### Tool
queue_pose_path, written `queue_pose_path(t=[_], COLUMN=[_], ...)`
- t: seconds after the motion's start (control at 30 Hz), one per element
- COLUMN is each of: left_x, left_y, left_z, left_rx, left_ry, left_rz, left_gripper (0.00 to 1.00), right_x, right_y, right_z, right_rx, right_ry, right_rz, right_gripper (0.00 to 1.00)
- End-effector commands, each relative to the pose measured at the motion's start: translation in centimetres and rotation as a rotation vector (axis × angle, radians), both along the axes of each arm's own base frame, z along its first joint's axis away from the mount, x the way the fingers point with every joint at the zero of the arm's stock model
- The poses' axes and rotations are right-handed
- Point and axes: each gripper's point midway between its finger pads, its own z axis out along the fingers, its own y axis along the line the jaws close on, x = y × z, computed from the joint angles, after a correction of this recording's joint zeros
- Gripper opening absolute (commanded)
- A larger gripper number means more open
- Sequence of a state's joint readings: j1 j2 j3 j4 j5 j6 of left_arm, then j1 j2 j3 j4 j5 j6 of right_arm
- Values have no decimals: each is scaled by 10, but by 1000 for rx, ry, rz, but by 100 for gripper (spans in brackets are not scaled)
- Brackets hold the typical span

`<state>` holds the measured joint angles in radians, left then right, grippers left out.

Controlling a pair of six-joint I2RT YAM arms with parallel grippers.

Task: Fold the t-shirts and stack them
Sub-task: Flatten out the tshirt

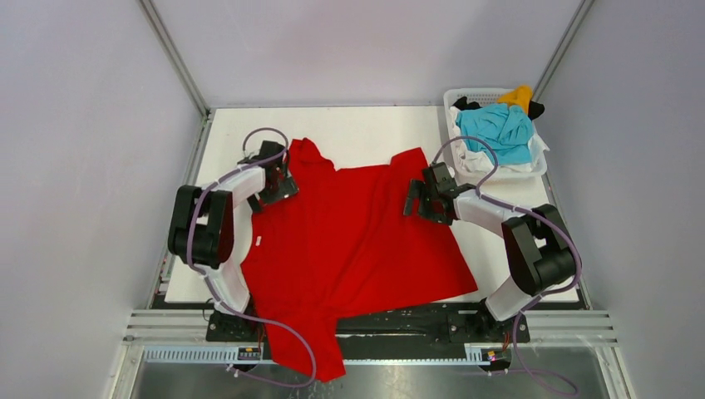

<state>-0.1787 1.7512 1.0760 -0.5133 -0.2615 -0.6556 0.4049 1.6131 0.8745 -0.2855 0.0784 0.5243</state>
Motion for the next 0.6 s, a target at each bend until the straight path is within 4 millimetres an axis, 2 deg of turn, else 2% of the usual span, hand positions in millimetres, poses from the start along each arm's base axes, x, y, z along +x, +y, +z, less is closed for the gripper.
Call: queue_pose_path(t=[0.0, 0.13, 0.23, 0.43, 0.47, 0.57], left_x=[30, 47, 68, 107, 113, 135], left_y=[33, 55, 52, 4, -9, -38], left_z=[15, 20, 44, 114, 123, 132], left_rx=[54, 4, -43, -166, -204, -261], left_ry=[-9, -16, -68, -232, -253, -293], left_rz=[91, 164, 155, -5, -39, -99], left_gripper=[99, 99, 99, 99, 99, 99], right_x=[-19, -23, -13, 4, 6, 5], right_y=[-20, -23, -19, -6, -6, -8], right_z=[-11, -8, 3, 35, 39, 43], right_rx=[-50, -39, -34, 50, 54, 52], right_ry=[53, 44, 4, -121, -140, -162], right_rz=[-103, -140, -95, -62, -61, -62], right_gripper=[100, 99, 100, 99, 99, 99])
